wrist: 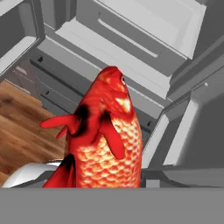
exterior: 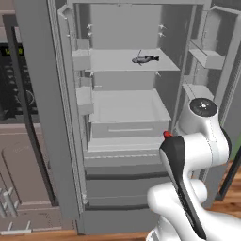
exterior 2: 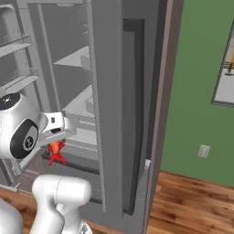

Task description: Place the fish on the counter behind the older fish on the same shelf of the fridge to maintain FIFO order. Close the fridge door when finished.

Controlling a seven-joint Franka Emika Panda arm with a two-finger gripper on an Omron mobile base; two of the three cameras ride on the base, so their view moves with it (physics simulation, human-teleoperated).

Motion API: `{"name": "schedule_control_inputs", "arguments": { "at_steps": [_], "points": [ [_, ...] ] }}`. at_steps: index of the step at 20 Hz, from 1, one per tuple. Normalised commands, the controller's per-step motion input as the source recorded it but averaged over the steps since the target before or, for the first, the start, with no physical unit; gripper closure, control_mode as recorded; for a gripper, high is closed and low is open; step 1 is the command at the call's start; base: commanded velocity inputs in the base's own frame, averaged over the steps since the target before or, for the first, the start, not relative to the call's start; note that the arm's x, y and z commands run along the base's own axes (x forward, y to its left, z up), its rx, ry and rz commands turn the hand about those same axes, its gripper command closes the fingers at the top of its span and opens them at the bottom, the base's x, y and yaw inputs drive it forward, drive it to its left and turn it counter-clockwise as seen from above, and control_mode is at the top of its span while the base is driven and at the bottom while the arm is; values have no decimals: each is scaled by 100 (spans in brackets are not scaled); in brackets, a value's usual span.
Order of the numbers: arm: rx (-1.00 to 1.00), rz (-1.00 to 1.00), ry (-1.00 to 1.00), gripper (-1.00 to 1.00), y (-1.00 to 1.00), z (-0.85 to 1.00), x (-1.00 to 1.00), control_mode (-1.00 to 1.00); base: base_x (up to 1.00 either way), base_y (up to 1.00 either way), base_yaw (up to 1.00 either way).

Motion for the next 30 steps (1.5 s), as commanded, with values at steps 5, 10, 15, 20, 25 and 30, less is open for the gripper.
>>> {"name": "schedule_control_inputs", "arguments": {
  "at_steps": [5,10,15,20,25,30],
  "points": [
    [0,0,0,100,0,0,0,100,10,3,-4],
    [0,0,0,100,0,0,0,100,29,36,-4],
    [0,0,0,100,0,0,0,100,30,61,-12],
    [0,0,0,100,0,0,0,100,34,24,-16],
    [0,0,0,100,0,0,0,100,50,14,-16],
    [0,0,0,100,0,0,0,100,58,18,-12]
  ]
}}
